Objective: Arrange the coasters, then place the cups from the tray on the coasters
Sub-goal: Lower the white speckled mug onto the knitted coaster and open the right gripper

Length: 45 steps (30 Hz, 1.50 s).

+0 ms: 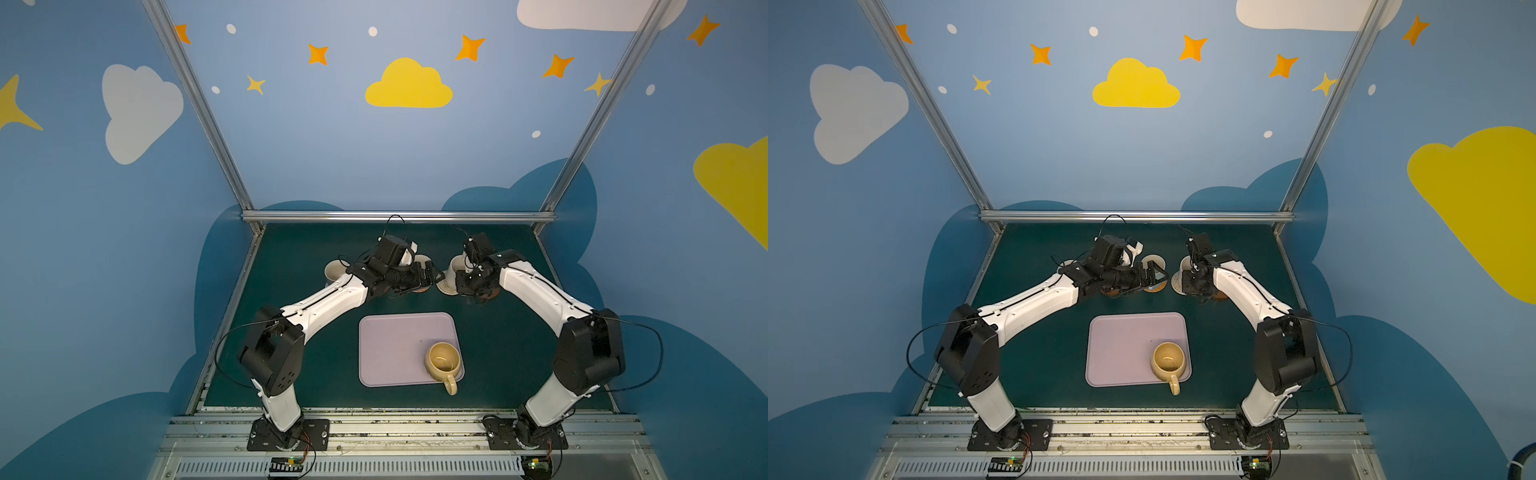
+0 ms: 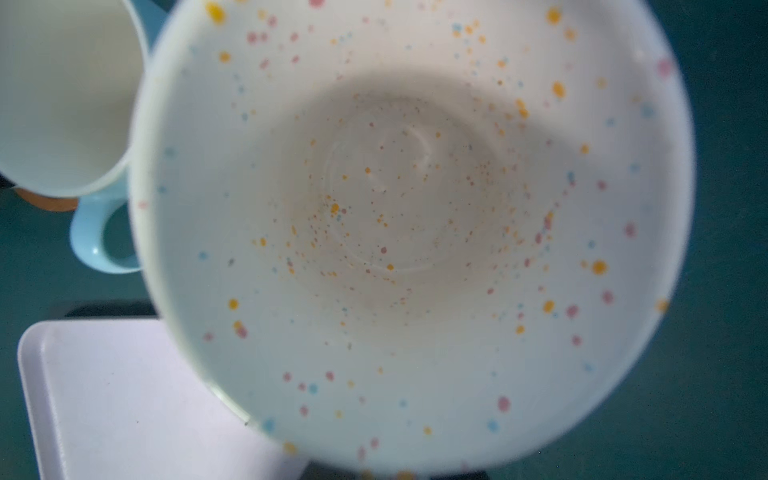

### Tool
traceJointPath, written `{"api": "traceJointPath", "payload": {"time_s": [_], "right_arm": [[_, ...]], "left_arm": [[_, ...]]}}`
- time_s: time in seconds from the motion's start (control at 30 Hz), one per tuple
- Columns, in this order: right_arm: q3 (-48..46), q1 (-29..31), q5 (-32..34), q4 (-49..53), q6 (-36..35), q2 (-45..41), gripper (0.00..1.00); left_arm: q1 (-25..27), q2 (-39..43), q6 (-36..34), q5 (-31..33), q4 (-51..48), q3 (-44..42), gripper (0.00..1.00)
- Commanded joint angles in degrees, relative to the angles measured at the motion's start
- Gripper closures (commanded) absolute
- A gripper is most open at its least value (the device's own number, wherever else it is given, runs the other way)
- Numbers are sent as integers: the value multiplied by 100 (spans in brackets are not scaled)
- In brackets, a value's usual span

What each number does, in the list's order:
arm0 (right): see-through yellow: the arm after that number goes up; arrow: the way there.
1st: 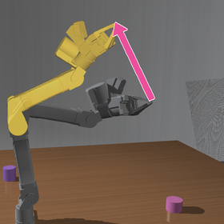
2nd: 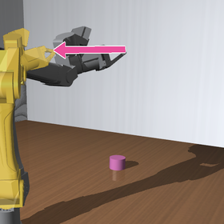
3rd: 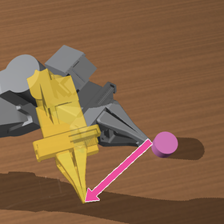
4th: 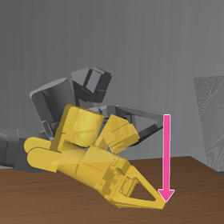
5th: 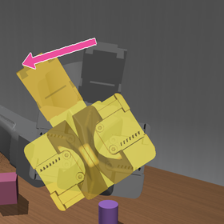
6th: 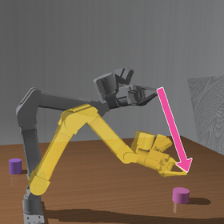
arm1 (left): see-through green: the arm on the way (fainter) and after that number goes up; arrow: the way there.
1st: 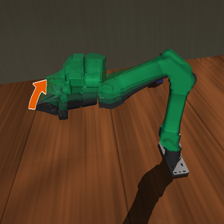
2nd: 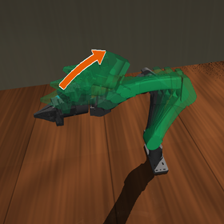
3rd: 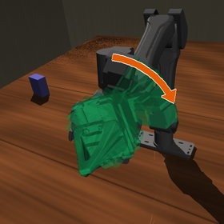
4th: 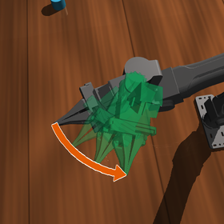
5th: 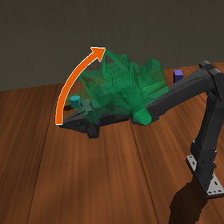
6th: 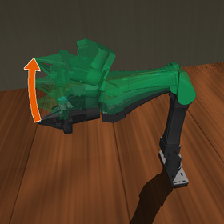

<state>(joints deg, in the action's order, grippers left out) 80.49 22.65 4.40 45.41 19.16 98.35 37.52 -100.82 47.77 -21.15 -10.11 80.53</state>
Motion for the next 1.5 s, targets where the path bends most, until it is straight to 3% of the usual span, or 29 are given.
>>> {"api": "traceJointPath", "payload": {"time_s": [0.0, 0.13, 0.47, 1.47], "right_arm": [[588, -49, 148, 44, -132, 248, 100], [974, -71, 244, 221, -157, 635, 100], [1708, -106, 350, 693, -20, 1474, 100], [1418, -11, 357, 280, 414, 1449, 100]], "left_arm": [[-45, -161, -74, -6, 50, 181, 0], [-104, 16, 166, 168, 760, -260, 0], [-134, -61, 180, 152, 614, -186, 0], [-140, -151, 294, 84, 792, -301, 0]]}}
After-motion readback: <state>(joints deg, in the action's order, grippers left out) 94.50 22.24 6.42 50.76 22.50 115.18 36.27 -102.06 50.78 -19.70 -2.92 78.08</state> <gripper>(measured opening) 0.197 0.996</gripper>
